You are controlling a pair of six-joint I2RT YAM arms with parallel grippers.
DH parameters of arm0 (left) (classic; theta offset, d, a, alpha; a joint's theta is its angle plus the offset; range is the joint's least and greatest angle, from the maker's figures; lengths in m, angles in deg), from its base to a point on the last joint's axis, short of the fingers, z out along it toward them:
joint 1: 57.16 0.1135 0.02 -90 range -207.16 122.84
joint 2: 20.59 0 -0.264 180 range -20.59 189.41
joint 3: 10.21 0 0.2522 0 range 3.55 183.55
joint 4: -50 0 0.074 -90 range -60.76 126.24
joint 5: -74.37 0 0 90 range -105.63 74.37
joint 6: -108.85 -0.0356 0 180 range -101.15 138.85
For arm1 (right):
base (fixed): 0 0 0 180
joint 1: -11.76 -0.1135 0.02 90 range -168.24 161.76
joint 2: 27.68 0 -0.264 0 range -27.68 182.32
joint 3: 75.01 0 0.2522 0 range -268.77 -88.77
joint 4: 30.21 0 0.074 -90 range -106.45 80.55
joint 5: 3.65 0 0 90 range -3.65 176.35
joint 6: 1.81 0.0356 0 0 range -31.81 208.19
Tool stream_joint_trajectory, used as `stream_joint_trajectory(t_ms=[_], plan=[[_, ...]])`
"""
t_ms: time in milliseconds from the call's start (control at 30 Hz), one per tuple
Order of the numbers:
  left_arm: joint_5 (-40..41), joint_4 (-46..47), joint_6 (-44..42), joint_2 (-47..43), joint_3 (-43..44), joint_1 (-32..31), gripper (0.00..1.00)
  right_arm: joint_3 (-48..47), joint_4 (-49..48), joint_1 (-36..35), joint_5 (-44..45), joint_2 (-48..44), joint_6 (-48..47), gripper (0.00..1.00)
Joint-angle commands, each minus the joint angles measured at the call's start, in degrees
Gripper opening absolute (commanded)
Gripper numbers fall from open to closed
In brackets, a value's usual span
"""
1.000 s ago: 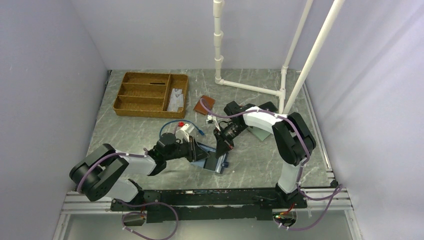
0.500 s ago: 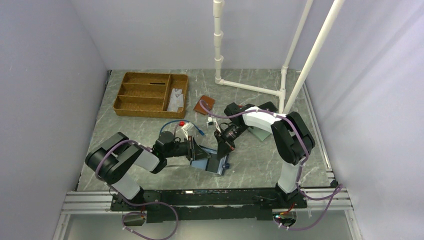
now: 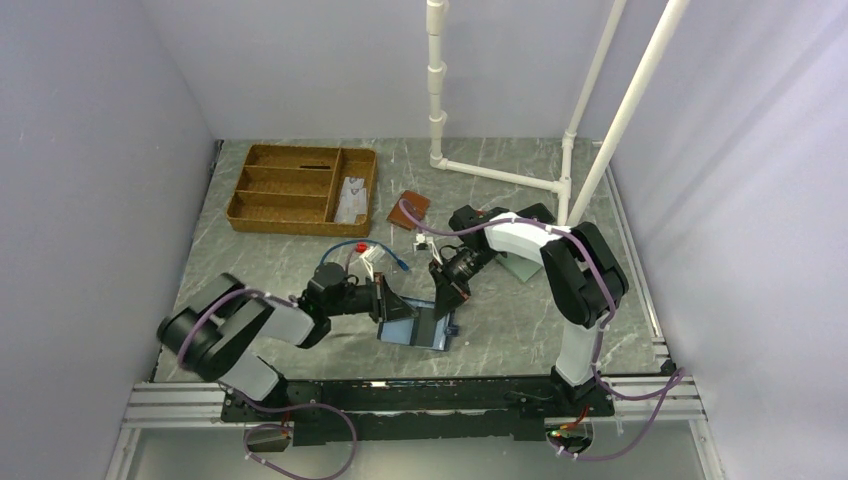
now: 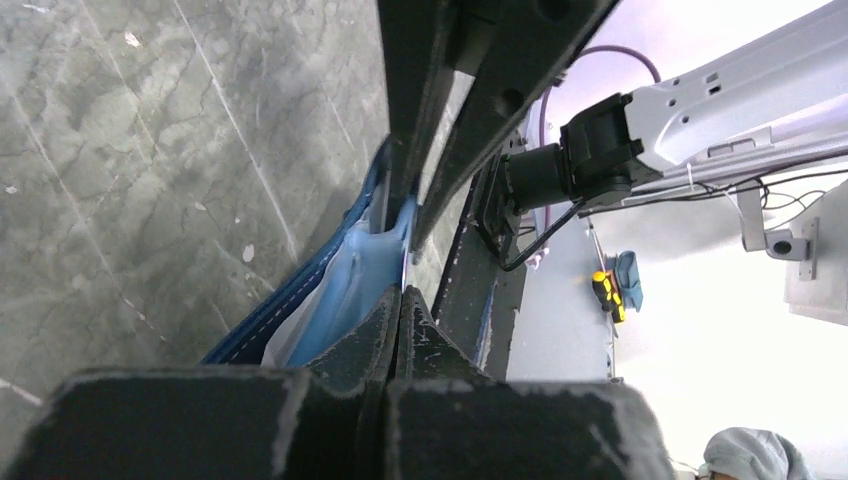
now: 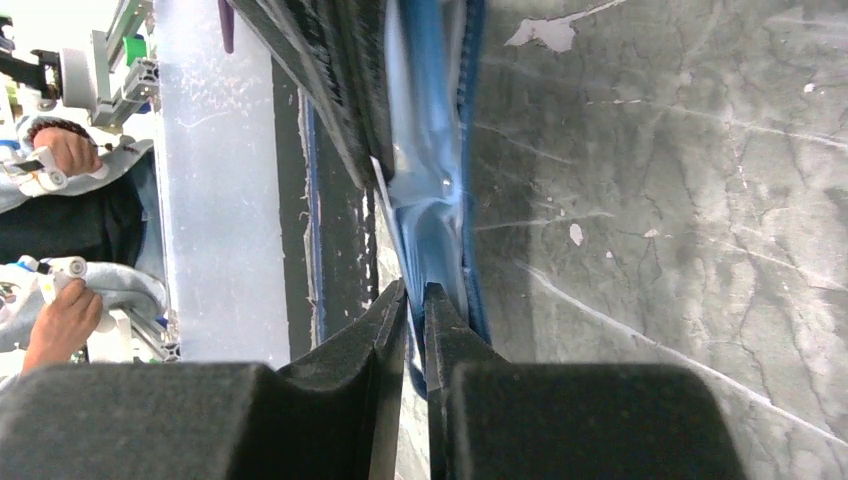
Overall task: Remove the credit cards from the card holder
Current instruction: Remove the credit card from the card holder.
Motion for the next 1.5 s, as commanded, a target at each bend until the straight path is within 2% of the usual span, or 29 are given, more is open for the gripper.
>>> stream_joint_trajectory(t_ms=[0,100,367,433,600,700,833,1033,1467], plan=[[2.38,-13.4,-7.87,-11.43,-0.6,0.67,0.0,-2.56,-0.14,0.66,-1.62,0.72,-2.87,0.13],[5.44,-24.26,-12.26,-19.26,-0.46,0.77,0.0,-3.25,1.24,0.65,-1.39,1.92,-3.91,0.13],[9.65,-38.95,-15.04,-30.94,-1.14,3.57,0.0,-3.37,0.91,0.65,0.46,2.21,-3.41,0.13],[10.18,-40.73,-14.09,-32.82,-1.22,4.6,0.0,-3.5,0.64,0.66,1.4,2.3,-2.68,0.19],[13.16,-44.56,-10.29,-36.66,-0.5,6.04,0.0,-3.94,0.83,0.65,3.22,1.76,-1.75,0.41],[15.17,-48.27,-6.8,-37.4,0.9,6.76,0.0,-4.22,1.18,0.66,4.65,0.99,-1.7,0.48],[15.84,-53.04,-4.5,-36.41,4.29,7.8,0.0,-4.31,0.83,0.96,7.78,-0.83,-1.7,0.51],[16.23,-58.02,-5.21,-35.48,8.24,9.72,0.0,-4.04,1.07,1.52,11.31,-3.8,-3.19,0.52],[18.05,-61.72,-4.88,-34.38,12.25,14.4,0.0,-2.9,2.42,2.26,14.35,-10.71,-7.47,0.53]])
